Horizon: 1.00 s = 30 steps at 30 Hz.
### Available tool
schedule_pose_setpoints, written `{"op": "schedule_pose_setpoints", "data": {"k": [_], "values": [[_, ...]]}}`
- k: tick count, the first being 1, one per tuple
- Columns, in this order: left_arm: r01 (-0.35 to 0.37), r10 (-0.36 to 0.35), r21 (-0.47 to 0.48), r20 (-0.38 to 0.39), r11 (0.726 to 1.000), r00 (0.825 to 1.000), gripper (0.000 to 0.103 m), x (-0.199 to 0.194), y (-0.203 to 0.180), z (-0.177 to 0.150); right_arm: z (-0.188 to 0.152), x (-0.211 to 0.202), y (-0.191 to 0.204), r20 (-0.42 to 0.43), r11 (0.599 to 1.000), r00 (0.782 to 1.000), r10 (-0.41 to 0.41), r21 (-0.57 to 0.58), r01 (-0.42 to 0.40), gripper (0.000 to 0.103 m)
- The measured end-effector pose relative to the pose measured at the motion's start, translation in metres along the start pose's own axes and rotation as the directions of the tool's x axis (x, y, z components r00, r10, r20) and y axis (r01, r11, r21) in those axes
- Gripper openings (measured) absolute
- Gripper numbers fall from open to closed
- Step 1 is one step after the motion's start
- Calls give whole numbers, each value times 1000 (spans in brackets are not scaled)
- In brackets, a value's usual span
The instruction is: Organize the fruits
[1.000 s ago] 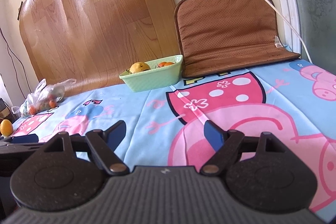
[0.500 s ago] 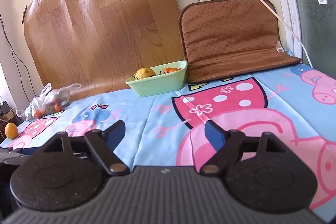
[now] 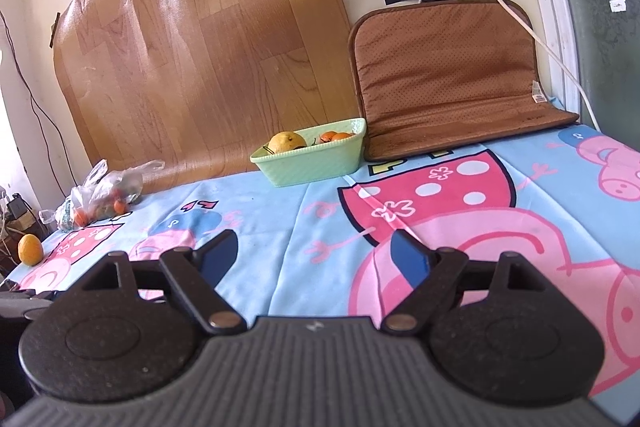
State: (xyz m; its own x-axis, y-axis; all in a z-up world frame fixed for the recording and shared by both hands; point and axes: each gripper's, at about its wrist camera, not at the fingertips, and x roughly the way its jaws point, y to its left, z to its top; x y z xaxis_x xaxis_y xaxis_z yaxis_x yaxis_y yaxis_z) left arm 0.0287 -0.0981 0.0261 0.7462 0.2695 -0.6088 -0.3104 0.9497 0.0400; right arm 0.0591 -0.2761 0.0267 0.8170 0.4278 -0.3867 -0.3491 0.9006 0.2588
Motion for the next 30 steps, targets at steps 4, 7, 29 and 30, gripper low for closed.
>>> {"op": "schedule_pose_setpoints", "data": {"k": [4, 7, 29, 30], "values": [[-1, 1, 2, -1, 1000, 1000, 103, -1, 0, -1, 0, -1, 0, 2, 1000, 1000, 4, 3, -4, 86], [-4, 4, 8, -3, 1000, 1000, 103, -1, -1, -2, -1, -2, 1, 0, 1000, 1000, 4, 6, -4, 86], [-39, 39, 21, -15, 999, 999, 103, 2, 2, -6, -4, 1, 0, -23, 1000, 1000, 14, 13, -14, 87], [-39, 39, 20, -14, 999, 999, 103, 2, 2, -6, -4, 1, 0, -24, 1000, 1000, 15, 14, -15, 87]]}}
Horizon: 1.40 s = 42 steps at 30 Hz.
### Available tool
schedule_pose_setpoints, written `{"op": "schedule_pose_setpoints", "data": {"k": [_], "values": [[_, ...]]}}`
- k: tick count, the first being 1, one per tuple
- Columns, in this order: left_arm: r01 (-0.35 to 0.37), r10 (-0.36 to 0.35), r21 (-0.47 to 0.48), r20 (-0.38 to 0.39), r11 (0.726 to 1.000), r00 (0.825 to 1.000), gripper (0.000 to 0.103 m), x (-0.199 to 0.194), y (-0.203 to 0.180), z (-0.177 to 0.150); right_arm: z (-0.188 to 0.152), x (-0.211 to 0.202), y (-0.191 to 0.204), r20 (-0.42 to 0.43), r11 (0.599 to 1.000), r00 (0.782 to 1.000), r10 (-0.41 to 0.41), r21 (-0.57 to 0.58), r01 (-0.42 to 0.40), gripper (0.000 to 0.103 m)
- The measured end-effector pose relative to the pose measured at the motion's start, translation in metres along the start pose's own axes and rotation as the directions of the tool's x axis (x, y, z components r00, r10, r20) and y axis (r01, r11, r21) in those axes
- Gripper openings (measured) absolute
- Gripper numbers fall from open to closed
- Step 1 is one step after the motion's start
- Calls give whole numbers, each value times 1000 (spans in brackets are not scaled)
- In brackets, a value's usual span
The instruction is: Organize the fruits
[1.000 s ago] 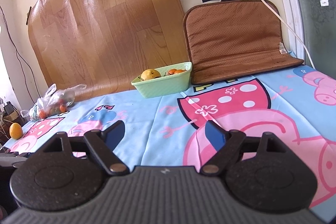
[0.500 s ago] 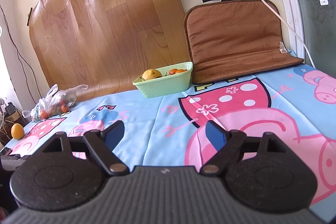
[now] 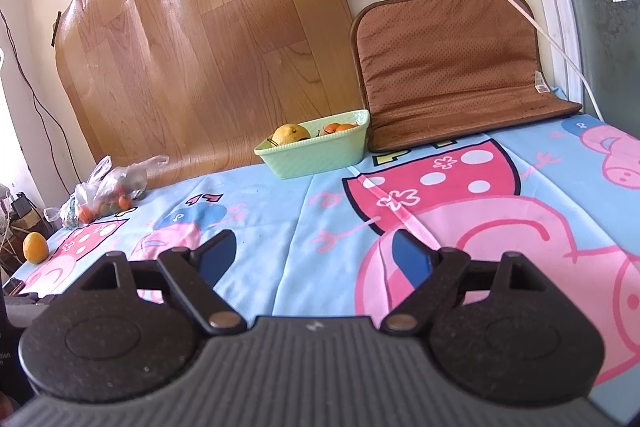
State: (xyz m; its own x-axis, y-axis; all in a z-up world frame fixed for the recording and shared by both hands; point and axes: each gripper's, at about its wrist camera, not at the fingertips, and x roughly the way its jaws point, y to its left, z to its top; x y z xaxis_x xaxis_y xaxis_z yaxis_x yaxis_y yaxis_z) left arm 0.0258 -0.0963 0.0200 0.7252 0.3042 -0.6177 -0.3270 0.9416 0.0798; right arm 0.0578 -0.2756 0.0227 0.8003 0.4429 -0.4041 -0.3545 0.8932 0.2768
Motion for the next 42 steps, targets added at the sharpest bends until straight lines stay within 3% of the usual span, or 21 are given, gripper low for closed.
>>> {"op": "schedule_pose_setpoints", "data": {"k": [18, 33, 42], "values": [[3, -3, -7, -35, 1000, 999, 103, 7, 4, -4, -3, 3, 1, -16, 1000, 1000, -2, 9, 2, 88], [-5, 5, -10, -5, 1000, 1000, 103, 1, 6, -10, -10, 2, -1, -2, 1000, 1000, -12, 22, 13, 90], [-18, 19, -61, 24, 998, 1000, 103, 2, 27, -8, -12, 14, 12, -48, 1000, 999, -11, 0, 11, 90]]}}
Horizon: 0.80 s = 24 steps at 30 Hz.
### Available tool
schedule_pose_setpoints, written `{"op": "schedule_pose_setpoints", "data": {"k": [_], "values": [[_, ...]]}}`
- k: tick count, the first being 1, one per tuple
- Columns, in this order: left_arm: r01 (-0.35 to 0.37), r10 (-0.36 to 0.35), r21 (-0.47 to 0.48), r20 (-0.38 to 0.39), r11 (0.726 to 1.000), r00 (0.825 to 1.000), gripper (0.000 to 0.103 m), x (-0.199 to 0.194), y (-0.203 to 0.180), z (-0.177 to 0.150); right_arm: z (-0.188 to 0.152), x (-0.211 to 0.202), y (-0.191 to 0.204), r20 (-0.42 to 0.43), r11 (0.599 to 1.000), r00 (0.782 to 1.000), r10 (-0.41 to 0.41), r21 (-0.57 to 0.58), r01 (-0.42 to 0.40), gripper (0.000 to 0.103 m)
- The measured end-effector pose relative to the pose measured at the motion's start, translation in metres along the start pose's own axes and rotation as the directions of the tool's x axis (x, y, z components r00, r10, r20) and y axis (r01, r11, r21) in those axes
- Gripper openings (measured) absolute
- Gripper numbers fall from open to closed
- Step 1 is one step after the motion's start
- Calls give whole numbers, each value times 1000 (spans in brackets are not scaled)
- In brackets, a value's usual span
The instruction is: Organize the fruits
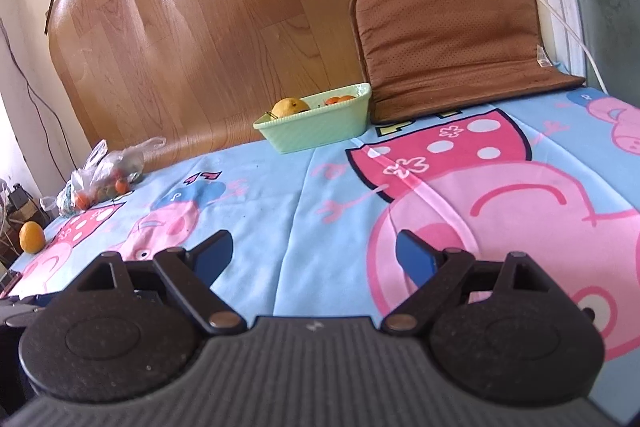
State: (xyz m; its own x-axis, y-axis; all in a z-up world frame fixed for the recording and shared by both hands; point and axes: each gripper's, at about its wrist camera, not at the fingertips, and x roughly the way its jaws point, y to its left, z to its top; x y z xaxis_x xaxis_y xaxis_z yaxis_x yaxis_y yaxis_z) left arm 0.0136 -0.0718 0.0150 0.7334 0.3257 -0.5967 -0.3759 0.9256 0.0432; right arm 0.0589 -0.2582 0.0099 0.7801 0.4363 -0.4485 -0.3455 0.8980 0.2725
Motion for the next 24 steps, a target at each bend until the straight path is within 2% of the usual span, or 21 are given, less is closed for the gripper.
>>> {"op": "schedule_pose_setpoints", "data": {"k": [4, 8, 12, 16, 20, 24], "values": [[51, -50, -17, 18, 999, 999, 103, 12, 3, 5, 8, 9, 3, 22, 999, 999, -33, -20, 34, 92], [113, -113, 5, -18, 994, 993, 103, 33, 1, 10, 3, 23, -2, 27, 995, 996, -89, -32, 90, 93], [155, -160, 81, 52, 985, 986, 103, 32, -11, 12, 3, 30, -8, 29, 990, 990, -141, 12, 141, 93], [235, -240, 123, 27, 964, 970, 103, 34, -16, 11, 3, 33, -12, 11, 982, 983, -182, 46, 181, 93], [281, -290, 124, 61, 952, 955, 103, 29, -13, 9, 2, 36, -12, -8, 978, 979, -201, 57, 202, 93], [317, -326, 123, 56, 940, 944, 103, 29, -12, 10, 1, 36, -11, -10, 979, 981, -196, 51, 196, 93]]}}
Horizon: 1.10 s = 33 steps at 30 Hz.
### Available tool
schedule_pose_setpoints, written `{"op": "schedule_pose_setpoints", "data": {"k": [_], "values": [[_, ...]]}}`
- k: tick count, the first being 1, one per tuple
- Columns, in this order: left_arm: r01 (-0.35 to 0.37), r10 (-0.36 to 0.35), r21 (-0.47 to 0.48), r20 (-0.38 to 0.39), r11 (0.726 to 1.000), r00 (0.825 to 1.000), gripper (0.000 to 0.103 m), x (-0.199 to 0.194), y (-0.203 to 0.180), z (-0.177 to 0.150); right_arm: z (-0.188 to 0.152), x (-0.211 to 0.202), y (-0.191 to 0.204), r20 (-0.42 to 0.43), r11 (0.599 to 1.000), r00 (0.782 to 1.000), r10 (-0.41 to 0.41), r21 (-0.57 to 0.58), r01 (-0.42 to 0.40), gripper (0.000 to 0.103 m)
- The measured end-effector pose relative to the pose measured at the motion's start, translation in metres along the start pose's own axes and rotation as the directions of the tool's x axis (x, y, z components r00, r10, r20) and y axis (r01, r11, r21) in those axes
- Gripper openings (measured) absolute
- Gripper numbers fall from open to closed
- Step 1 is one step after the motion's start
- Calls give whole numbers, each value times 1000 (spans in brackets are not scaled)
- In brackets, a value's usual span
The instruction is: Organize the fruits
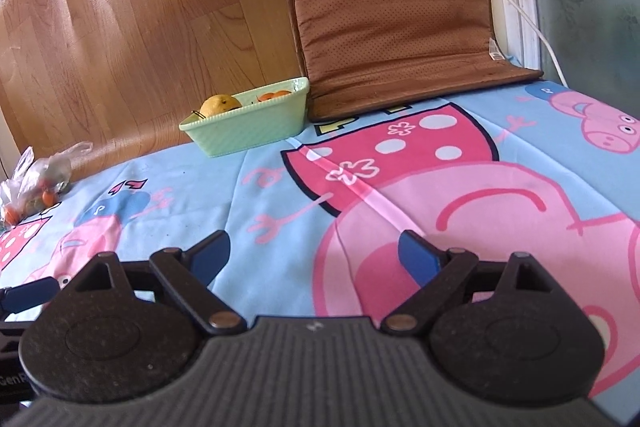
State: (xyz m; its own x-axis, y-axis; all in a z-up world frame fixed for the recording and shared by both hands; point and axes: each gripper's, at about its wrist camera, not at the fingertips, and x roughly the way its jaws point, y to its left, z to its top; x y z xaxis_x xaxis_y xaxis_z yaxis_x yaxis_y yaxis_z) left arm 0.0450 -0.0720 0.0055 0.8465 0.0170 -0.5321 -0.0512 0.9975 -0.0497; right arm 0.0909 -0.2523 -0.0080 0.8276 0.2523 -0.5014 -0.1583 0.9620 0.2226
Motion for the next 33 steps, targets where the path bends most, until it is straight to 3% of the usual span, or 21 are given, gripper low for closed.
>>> {"op": "schedule_pose_setpoints", "data": {"k": [4, 8, 15, 20, 33], "values": [[-12, 12, -6, -3, 1000, 1000, 103, 1, -1, 0, 0, -3, -4, 14, 1000, 1000, 13, 27, -13, 93], [-68, 67, -27, -18, 997, 998, 103, 3, 2, 1, 0, 0, -2, -3, 999, 999, 36, 11, -36, 93], [-120, 115, -54, -95, 991, 989, 103, 11, 8, 1, 0, -3, -2, 0, 996, 996, 92, 5, -92, 93], [-156, 149, -80, -81, 985, 986, 103, 6, 10, 0, -1, -4, -6, -24, 992, 991, 130, 7, -129, 93], [-217, 218, 17, -89, 976, 972, 103, 11, -6, 0, -1, -6, -10, -34, 976, 976, 216, 18, -215, 94]]}}
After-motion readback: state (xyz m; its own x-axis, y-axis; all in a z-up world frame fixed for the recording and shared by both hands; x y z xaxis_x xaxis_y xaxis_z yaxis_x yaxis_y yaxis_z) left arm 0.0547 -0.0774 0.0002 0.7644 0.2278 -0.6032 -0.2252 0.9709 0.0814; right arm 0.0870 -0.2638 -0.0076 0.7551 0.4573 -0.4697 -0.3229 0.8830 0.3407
